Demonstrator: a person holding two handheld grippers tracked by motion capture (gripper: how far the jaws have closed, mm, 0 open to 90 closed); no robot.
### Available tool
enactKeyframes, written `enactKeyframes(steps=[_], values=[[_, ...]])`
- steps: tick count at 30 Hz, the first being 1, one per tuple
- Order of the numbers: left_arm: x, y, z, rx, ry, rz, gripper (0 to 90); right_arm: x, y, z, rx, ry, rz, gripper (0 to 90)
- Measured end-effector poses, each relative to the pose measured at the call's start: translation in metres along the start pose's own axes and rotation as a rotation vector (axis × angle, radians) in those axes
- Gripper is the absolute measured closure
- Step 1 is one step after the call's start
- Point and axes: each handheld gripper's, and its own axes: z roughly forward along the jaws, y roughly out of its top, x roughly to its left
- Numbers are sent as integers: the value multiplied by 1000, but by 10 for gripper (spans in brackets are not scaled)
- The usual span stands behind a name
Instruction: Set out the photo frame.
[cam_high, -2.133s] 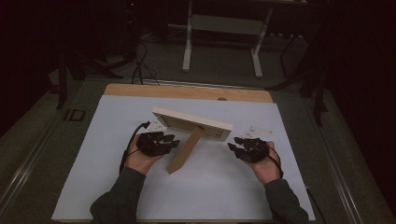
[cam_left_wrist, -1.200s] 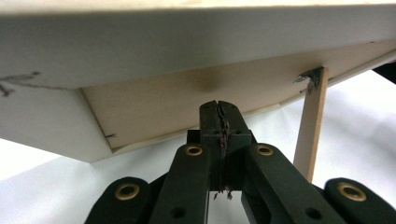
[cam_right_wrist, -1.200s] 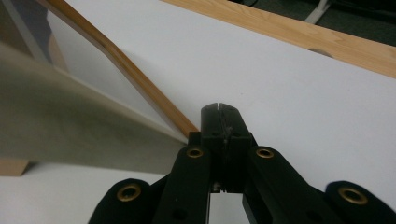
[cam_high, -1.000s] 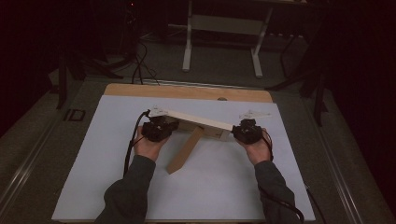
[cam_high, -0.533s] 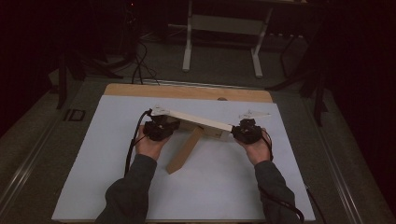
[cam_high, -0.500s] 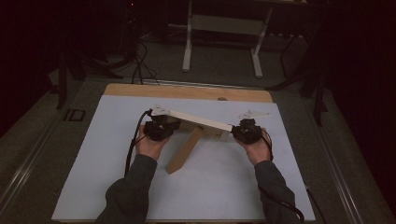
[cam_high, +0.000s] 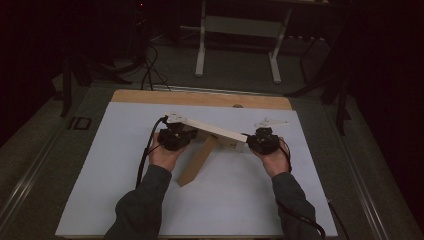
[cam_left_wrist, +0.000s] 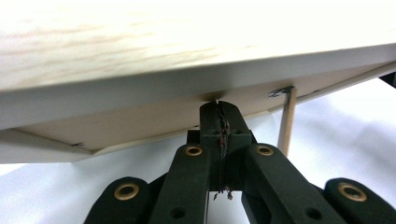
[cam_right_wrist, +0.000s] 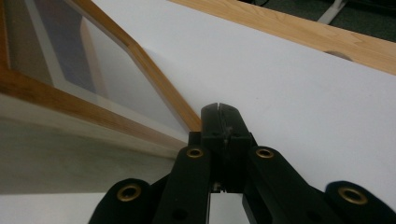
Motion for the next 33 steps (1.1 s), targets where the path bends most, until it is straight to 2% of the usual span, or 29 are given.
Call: enactKeyframes(steps=[21, 33], values=[[-27, 13, 3, -8, -74, 26, 900, 8, 2, 0, 4, 16, -19, 899], [-35, 16, 8, 7, -81, 39, 900, 12, 2, 0, 5, 24, -31, 900]])
